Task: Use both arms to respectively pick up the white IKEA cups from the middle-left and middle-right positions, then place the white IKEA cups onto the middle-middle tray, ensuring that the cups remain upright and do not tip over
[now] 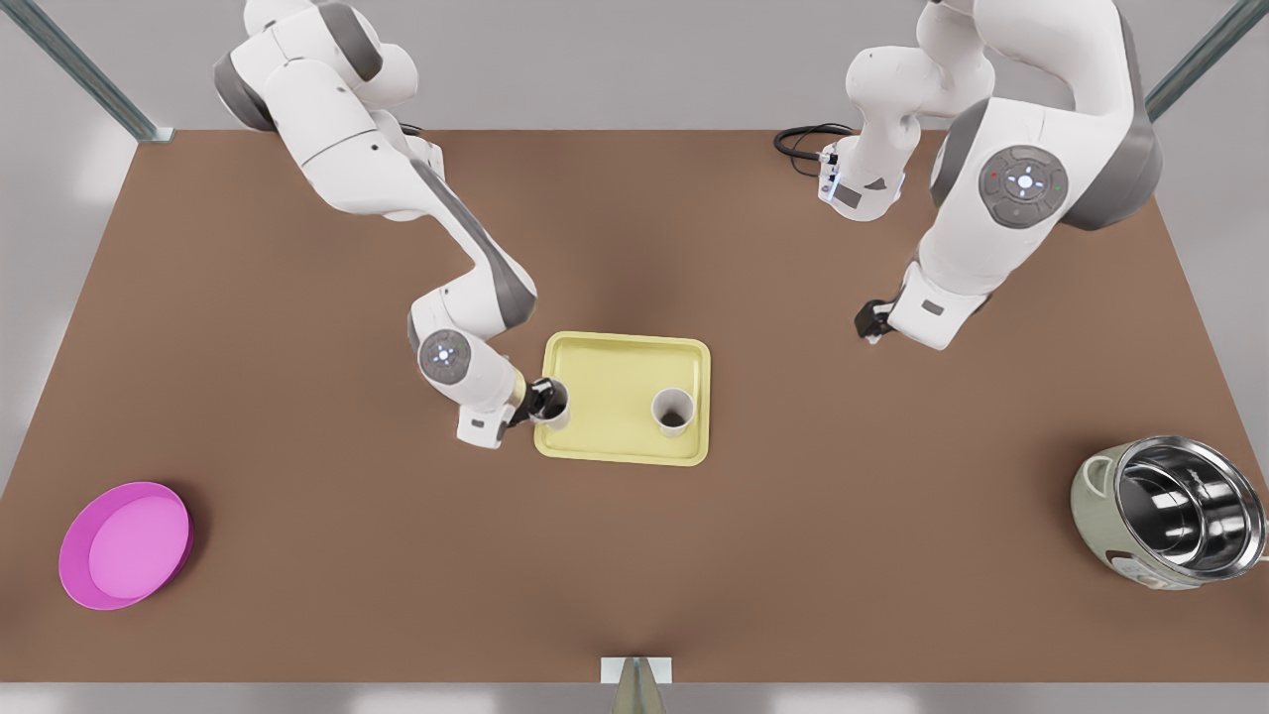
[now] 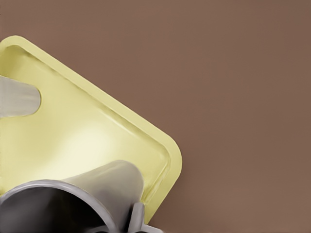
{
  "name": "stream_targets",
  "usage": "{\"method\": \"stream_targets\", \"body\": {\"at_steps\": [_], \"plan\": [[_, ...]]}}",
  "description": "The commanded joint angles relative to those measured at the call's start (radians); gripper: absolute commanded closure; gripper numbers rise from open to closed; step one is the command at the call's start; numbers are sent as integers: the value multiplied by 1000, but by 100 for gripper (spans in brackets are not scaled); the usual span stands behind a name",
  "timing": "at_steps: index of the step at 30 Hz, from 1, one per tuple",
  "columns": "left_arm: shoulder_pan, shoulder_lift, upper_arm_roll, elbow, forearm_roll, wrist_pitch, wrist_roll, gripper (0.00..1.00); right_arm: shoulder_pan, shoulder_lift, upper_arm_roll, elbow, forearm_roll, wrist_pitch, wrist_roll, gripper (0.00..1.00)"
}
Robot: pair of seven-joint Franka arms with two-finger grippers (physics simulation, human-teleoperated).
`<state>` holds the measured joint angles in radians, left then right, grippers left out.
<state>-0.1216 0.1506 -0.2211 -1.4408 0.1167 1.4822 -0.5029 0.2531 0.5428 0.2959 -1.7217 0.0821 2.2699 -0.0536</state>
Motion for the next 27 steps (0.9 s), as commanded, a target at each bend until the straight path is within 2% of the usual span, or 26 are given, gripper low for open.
{"method": "stream_targets", "body": {"at_steps": [1,13,14,15,16,22,27], "plan": [[-3,-3,0,-4,20,-56,491,0,17,17,0,4,-2,46,228,79],[22,-2,0,-7,-32,-99,491,0,58,89,0,-4,-12,92,227,79],[22,-2,0,-7,-32,-99,491,0,58,91,0,-4,-12,92,227,70],[22,-2,0,-7,-32,-99,491,0,58,91,0,-4,-12,92,227,47],[22,-2,0,-7,-32,-100,491,0,58,91,0,-4,-12,91,227,0],[22,-2,0,-7,-32,-100,491,0,46,74,0,-7,-12,63,216,0],[22,-2,0,-7,-32,-100,491,0,0,-18,3,39,-5,-130,209,0]]}}
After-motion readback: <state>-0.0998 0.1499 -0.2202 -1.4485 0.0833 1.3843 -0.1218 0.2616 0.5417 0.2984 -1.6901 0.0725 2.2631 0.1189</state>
